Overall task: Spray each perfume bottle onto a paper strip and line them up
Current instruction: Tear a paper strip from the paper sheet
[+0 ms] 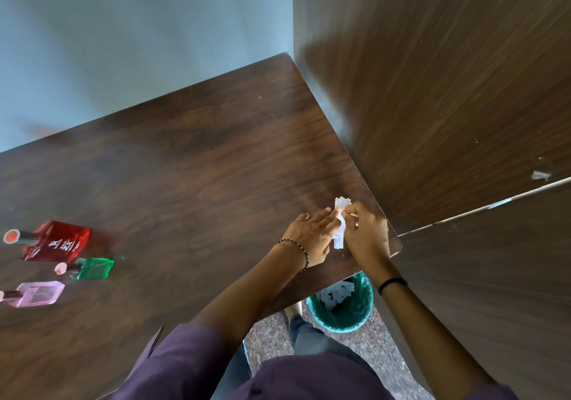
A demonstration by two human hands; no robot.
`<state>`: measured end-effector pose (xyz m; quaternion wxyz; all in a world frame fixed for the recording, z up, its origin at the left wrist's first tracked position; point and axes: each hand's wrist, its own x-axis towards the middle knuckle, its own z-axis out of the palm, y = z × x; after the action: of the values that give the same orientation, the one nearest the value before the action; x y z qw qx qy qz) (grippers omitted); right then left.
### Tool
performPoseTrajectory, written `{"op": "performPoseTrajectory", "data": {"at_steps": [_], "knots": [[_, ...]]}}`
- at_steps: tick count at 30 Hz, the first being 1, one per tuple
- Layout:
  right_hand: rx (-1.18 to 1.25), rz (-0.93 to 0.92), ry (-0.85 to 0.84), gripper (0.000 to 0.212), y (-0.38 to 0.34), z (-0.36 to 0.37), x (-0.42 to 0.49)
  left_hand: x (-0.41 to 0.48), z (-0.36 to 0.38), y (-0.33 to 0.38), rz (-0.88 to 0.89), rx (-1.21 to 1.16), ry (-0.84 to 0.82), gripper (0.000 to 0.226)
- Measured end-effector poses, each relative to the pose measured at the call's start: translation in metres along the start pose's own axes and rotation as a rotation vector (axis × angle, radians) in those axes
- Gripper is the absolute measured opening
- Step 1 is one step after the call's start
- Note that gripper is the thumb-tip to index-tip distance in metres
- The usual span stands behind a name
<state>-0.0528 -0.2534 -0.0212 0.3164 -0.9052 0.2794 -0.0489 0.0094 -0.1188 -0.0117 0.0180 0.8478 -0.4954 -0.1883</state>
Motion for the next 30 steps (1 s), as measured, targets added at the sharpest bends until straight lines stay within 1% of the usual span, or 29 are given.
{"op": "performPoseTrajectory", "data": {"at_steps": [7,10,13,16,18,21,23,24,26,28,30], "knots": [[0.081,0.11,-0.029,0.011,0.003,-0.012,0.003,0.004,-0.008,-0.001,-0.029,-0.022,-0.076,0.055],[0.128,0.177,-0.011,0.009,0.003,-0.018,0.002,0.004,-0.008,-0.001,-0.037,-0.019,-0.087,0.054],[0.247,0.247,0.036,0.008,0.004,-0.016,-0.004,0.004,-0.007,0.0,-0.044,-0.017,-0.086,0.054],[0.38,0.266,0.088,0.01,0.004,-0.015,-0.013,0.004,-0.008,-0.001,-0.049,-0.021,-0.102,0.055],[0.406,0.271,0.12,0.009,0.002,-0.015,-0.017,0.004,-0.008,-0.001,-0.048,-0.011,-0.111,0.057],[0.46,0.271,0.105,0.012,-0.006,-0.018,-0.02,0.004,-0.007,-0.001,-0.041,-0.045,-0.146,0.061],[0.497,0.253,0.079,0.015,-0.014,-0.02,-0.022,0.002,-0.007,-0.004,-0.061,-0.15,-0.114,0.059],[0.496,0.243,0.066,0.014,-0.018,-0.02,-0.022,-0.001,-0.008,-0.006,-0.108,-0.246,-0.064,0.056],[0.517,0.22,0.016,0.007,-0.026,-0.019,-0.023,-0.011,-0.008,-0.013,-0.291,-0.527,0.064,0.047],[0.61,0.202,-0.074,0.007,-0.035,-0.014,-0.023,-0.026,-0.009,-0.022,-0.482,-0.817,0.173,0.039],[0.692,0.195,-0.157,0.004,-0.045,-0.007,-0.024,-0.042,-0.011,-0.033,-0.634,-1.038,0.252,0.027]]}}
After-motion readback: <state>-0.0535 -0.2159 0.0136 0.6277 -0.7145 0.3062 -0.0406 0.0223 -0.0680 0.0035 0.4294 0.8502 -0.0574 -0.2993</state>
